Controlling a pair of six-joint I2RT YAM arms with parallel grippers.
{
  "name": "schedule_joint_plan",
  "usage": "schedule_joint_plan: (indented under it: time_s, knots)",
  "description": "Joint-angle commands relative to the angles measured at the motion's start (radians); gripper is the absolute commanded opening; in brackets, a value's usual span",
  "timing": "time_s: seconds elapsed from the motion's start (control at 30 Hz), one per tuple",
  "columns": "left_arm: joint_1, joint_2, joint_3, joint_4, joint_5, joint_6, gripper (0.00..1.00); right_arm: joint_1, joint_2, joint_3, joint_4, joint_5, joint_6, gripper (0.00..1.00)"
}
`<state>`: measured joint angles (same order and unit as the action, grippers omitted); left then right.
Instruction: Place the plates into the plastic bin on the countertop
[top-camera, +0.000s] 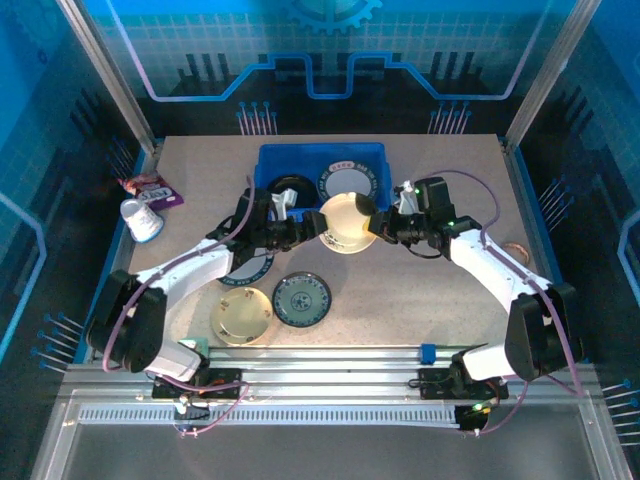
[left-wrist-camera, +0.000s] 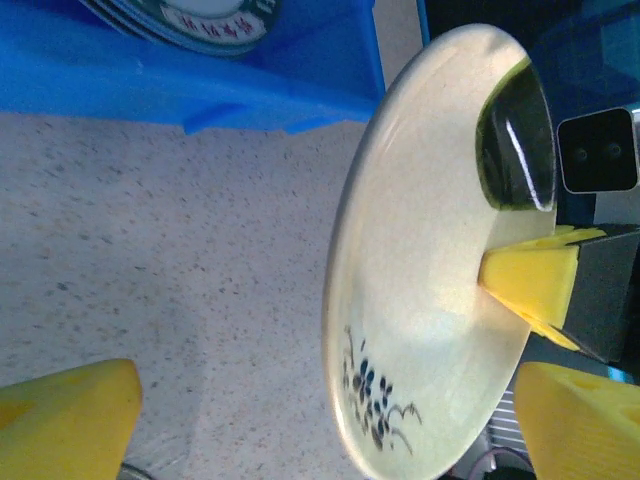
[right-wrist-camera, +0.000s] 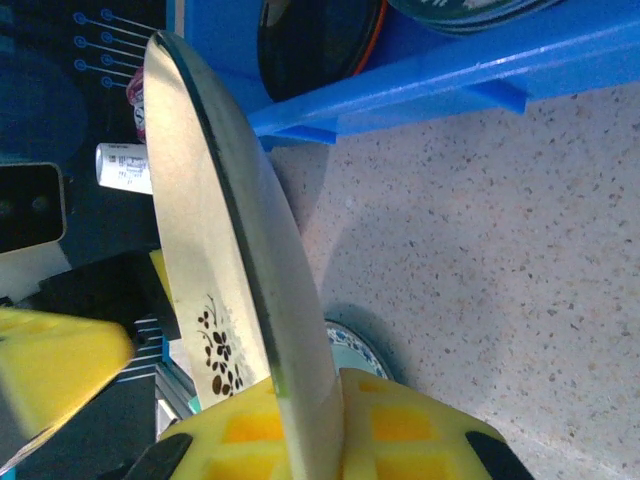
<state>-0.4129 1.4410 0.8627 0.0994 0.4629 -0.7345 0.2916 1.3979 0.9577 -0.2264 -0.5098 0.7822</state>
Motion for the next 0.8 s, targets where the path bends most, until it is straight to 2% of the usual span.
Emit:
schedule_joint_plan:
  time_s: [0.0,0.37,0.53,0.77]
  knots:
    - [0.016,-0.099,0.033,-0.093,-0.069,0.07,0.99,-0.002,0.01,0.058,0.024,0.021,0.003,0.0]
    - [0.036,-0.298,-0.077,-0.165,-0.107,0.064,0.99,0.001,0.151,0.24,0.015,0.013,0.004,0.0]
    - [0.05,-0.358,-0.141,-0.187,-0.144,0.047,0.99,0.022,0.274,0.422,-0.079,0.027,-0.01,0.0]
    - [0.148,-0.4,-0.187,-0.19,-0.124,0.041,0.99,0.042,0.531,0.714,-0.16,0.029,-0.02,0.0]
